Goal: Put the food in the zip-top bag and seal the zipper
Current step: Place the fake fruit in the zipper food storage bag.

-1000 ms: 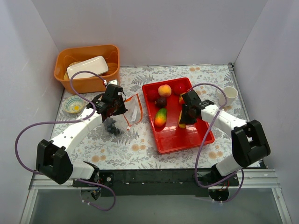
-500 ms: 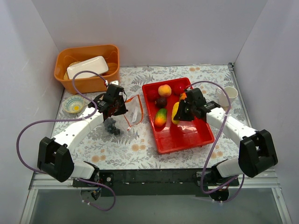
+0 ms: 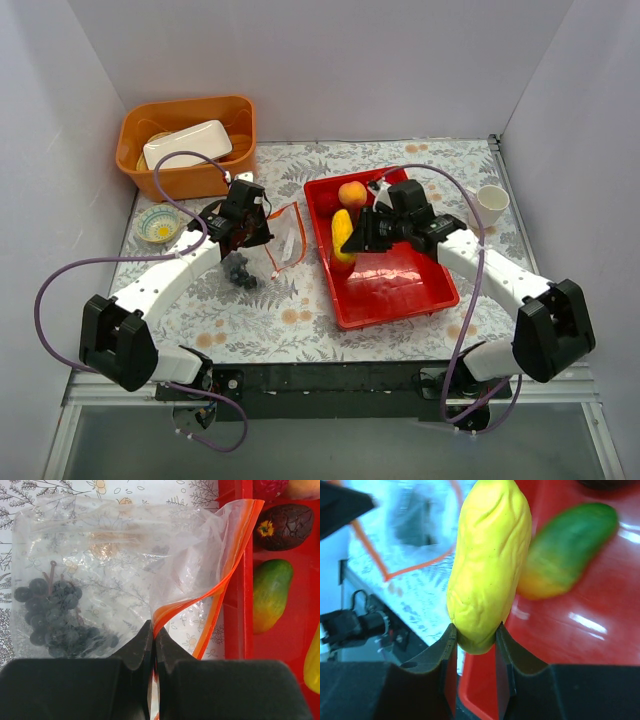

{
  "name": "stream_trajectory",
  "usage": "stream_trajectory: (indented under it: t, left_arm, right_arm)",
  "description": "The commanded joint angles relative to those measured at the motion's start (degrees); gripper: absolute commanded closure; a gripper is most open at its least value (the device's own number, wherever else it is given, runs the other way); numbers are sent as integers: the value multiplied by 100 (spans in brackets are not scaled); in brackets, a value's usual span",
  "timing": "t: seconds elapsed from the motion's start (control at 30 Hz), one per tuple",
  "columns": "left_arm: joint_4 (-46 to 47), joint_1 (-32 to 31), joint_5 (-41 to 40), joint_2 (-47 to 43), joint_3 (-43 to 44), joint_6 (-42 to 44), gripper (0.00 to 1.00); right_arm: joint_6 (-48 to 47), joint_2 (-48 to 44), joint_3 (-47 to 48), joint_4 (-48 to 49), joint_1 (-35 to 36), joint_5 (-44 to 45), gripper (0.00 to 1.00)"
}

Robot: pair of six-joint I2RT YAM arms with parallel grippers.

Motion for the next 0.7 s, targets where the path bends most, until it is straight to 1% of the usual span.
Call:
stream_trajectory:
  t: [0.0, 0.13, 0.3, 0.47, 0.67]
  left_arm:
    - [-7, 15, 81, -233, 139, 30, 100]
    - [2, 15, 186, -268, 201, 30, 100]
    - [2, 15, 300, -390, 210, 38, 100]
    - [-16, 15, 309, -549, 157, 38, 100]
    - [-16, 15, 380, -575, 104, 100, 100]
  right_arm:
    - [2, 310, 626, 619, 353, -791, 99]
    - [159, 828, 942, 866, 635, -1020, 99]
    - [283, 1330, 1250, 954, 960, -1011, 99]
    - [423, 1725, 1453, 1060, 1110, -1099, 99]
    - [511, 2130, 1821, 1060, 1128, -1231, 99]
